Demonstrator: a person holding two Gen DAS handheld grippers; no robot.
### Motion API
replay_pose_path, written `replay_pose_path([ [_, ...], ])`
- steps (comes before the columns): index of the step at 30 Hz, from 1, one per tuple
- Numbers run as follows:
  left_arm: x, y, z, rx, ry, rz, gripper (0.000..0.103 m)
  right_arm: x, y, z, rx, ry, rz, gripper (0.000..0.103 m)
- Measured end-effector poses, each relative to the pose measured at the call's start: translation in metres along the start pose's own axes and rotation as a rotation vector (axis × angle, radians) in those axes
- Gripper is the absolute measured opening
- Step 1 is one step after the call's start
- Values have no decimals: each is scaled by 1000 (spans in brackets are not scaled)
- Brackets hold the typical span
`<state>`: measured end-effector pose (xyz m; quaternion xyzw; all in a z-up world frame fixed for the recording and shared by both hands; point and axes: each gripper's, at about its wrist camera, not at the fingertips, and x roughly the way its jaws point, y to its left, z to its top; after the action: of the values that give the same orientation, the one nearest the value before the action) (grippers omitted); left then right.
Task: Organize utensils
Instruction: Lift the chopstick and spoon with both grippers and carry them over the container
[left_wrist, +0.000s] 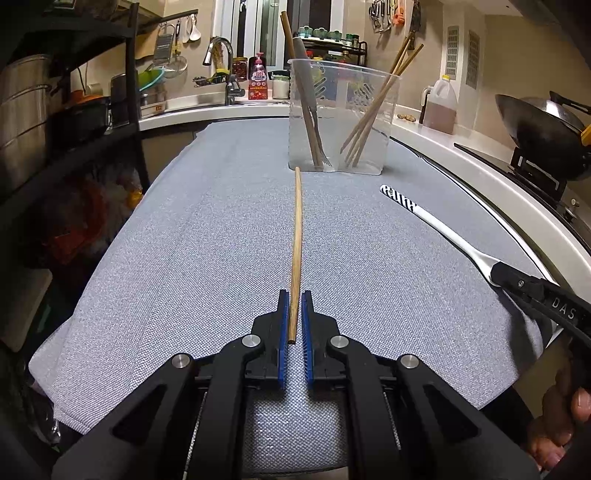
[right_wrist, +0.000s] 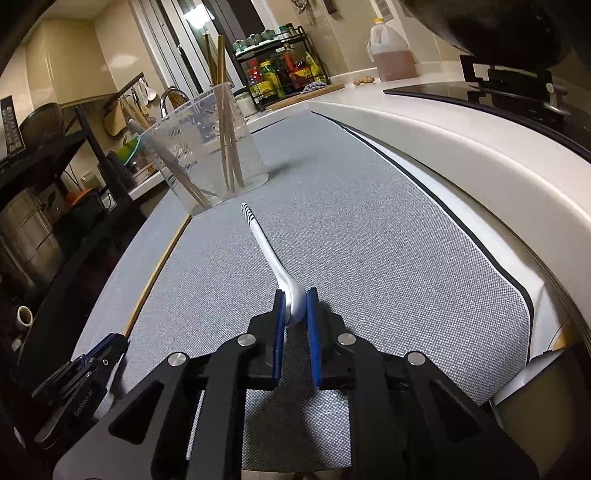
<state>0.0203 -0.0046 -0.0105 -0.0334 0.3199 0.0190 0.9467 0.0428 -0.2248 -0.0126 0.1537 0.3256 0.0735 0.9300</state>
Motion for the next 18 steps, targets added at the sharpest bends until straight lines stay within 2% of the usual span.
replay_pose_path([
  [11,-1,1,0,-11,1,-8,5,-4,25,-9,-211,-48,-125,10],
  [18,1,3,0,-9,-1,-11,5,-4,25,-9,-225,-53,-129,10],
])
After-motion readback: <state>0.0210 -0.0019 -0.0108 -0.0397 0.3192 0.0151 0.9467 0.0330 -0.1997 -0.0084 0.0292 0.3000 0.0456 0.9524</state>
